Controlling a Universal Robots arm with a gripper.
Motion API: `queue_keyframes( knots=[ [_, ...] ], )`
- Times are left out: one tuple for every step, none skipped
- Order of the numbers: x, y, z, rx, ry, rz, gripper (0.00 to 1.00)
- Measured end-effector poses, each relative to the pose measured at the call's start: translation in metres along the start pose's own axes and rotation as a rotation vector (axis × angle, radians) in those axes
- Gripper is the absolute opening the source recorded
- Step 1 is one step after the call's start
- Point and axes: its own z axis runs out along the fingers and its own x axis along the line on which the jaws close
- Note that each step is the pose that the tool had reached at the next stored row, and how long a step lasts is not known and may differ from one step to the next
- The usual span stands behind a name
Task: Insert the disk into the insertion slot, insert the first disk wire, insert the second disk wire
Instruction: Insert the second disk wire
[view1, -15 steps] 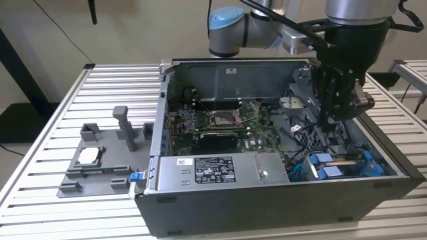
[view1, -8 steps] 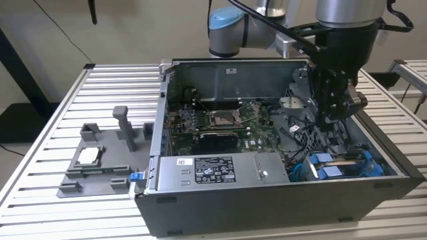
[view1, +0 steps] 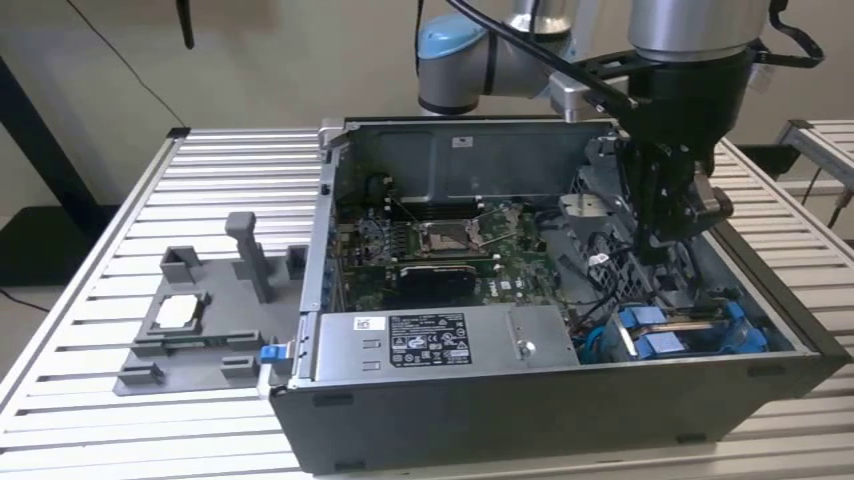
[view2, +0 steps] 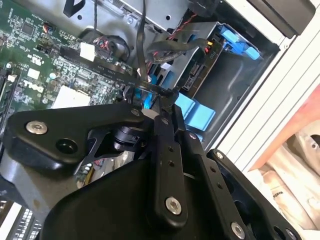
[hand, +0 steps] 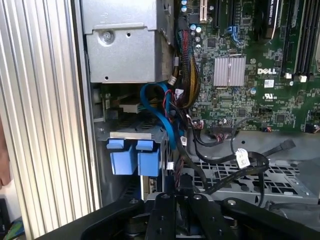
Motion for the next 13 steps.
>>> queue_keyframes(
  knots=[
    [0.0004, -0.0002, 0.0001, -0.0003, 0.0000, 0.000, 0.16],
    [0.0013, -0.0004, 0.0003, -0.0008, 0.0002, -0.001, 0.16],
    [0.0029, -0.0005, 0.0006, -0.0013, 0.0002, -0.001, 0.16],
    [0.0052, -0.0008, 0.0012, -0.0018, 0.0001, -0.001, 0.16],
    [0.0080, -0.0013, 0.0018, -0.0025, 0.0000, -0.001, 0.16],
    [0.0117, -0.0020, 0.0026, -0.0030, 0.0000, -0.001, 0.16],
    [0.0147, -0.0030, 0.0033, -0.0037, 0.0000, -0.001, 0.16],
    [0.0179, -0.0040, 0.0041, -0.0044, -0.0003, -0.001, 0.16],
    [0.0211, -0.0051, 0.0051, -0.0050, -0.0007, -0.001, 0.16],
    [0.0238, -0.0062, 0.0060, -0.0055, -0.0013, -0.001, 0.16],
    [0.0269, -0.0073, 0.0070, -0.0061, -0.0018, -0.001, 0.16],
    [0.0300, -0.0085, 0.0080, -0.0066, -0.0022, -0.001, 0.16],
    [0.0322, -0.0092, 0.0089, -0.0066, -0.0031, -0.001, 0.16]
  ],
)
